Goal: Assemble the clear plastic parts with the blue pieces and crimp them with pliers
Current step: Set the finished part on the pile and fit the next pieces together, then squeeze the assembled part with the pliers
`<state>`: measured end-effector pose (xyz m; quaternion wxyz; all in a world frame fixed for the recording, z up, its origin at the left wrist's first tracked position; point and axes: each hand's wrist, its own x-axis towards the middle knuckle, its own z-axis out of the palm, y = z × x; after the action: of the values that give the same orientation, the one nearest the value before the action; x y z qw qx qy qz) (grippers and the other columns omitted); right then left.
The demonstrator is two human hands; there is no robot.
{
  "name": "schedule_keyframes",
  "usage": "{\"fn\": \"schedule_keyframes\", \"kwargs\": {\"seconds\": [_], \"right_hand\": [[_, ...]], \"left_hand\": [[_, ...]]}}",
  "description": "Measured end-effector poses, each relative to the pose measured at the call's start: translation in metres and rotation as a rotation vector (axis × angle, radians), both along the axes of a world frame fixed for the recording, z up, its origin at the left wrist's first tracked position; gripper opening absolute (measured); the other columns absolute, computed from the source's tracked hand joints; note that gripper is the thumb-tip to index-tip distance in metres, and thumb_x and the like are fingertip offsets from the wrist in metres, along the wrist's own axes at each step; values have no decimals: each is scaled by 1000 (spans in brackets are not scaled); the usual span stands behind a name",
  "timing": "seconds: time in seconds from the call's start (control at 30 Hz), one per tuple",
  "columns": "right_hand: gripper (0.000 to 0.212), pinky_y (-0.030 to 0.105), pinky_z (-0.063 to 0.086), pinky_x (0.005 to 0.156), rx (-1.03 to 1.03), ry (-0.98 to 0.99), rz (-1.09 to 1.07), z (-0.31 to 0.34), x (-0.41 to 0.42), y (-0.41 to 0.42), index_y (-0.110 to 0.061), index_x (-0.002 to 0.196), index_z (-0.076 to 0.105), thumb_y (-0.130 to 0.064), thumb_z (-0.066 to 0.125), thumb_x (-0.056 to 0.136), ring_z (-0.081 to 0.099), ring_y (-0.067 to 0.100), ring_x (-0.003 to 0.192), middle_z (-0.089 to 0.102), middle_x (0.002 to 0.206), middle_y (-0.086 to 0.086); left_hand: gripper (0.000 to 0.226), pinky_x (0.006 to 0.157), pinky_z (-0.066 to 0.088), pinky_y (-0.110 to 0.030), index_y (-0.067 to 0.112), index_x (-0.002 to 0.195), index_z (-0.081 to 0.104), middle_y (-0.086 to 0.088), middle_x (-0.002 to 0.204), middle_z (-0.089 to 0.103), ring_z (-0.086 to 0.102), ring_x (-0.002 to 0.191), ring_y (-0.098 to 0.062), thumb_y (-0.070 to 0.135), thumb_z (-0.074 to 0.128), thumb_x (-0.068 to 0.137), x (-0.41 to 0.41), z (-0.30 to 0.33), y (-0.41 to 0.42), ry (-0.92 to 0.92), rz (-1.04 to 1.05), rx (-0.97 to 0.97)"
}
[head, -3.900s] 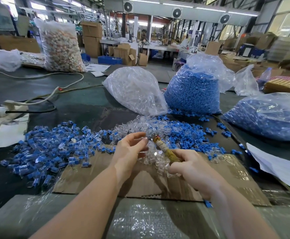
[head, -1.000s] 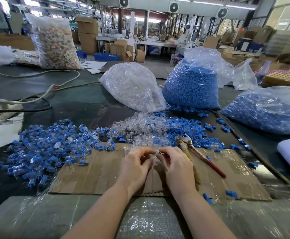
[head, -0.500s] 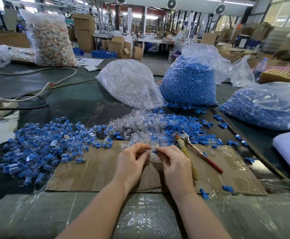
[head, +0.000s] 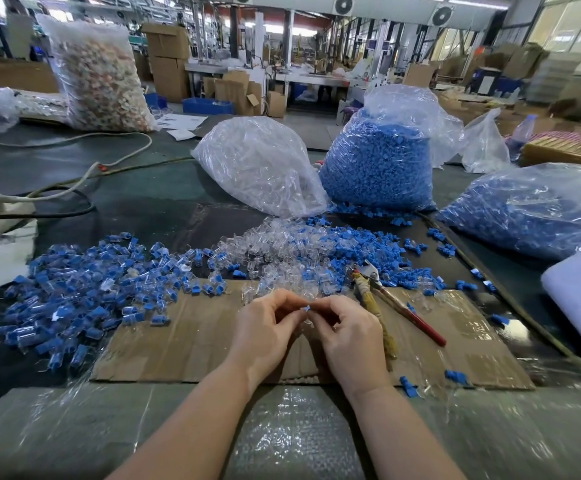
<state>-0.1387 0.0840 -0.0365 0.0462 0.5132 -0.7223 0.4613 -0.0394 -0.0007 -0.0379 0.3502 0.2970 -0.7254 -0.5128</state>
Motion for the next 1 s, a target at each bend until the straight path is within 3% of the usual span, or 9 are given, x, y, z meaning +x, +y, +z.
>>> {"fn": "schedule_keyframes", "kwargs": {"seconds": [0.23, 0.33, 0.77, 0.93, 1.0], "right_hand": [[18, 40, 51, 78, 10, 30, 57, 3, 1, -1, -12, 100, 70, -13, 71, 82, 59, 18, 85, 62, 88, -1], [21, 40, 51, 79, 30, 29, 58, 2, 1, -1, -13, 104, 72, -13, 70, 83, 59, 19, 85, 62, 88, 0], [21, 40, 51, 79, 29, 78, 59, 4, 1, -1, -10, 99, 72, -9, 72, 79, 59, 20, 85, 62, 87, 1], [23, 31, 39, 84, -59, 214, -278, 18, -5, 4, -11, 101, 69, -13, 72, 79, 58, 21, 91, 63, 95, 3], [27, 30, 35, 86, 75, 172, -450, 27, -15, 7, -13, 112, 63, -24, 62, 88, 53, 20, 100, 61, 106, 4]], "left_hand": [[20, 64, 51, -21, 18, 85, 65, -7, 79, 68, 64, 71, -13, -1, 59, 86, 0, 0, -3, 50, -5, 88], [23, 62, 50, -17, 19, 83, 64, -4, 76, 67, 63, 67, -6, -2, 59, 87, 1, 0, -3, 55, -16, 96], [13, 59, 48, -14, 14, 82, 66, -2, 73, 66, 60, 63, -2, 1, 66, 82, 1, 3, -3, 47, 6, 55], [14, 58, 46, -10, 14, 81, 64, -3, 74, 65, 57, 60, 4, 0, 66, 82, 2, 3, -3, 39, 15, 59], [12, 58, 45, -9, 11, 83, 65, -4, 76, 65, 57, 61, 4, -1, 65, 82, 2, 3, -4, 39, 13, 68]]}}
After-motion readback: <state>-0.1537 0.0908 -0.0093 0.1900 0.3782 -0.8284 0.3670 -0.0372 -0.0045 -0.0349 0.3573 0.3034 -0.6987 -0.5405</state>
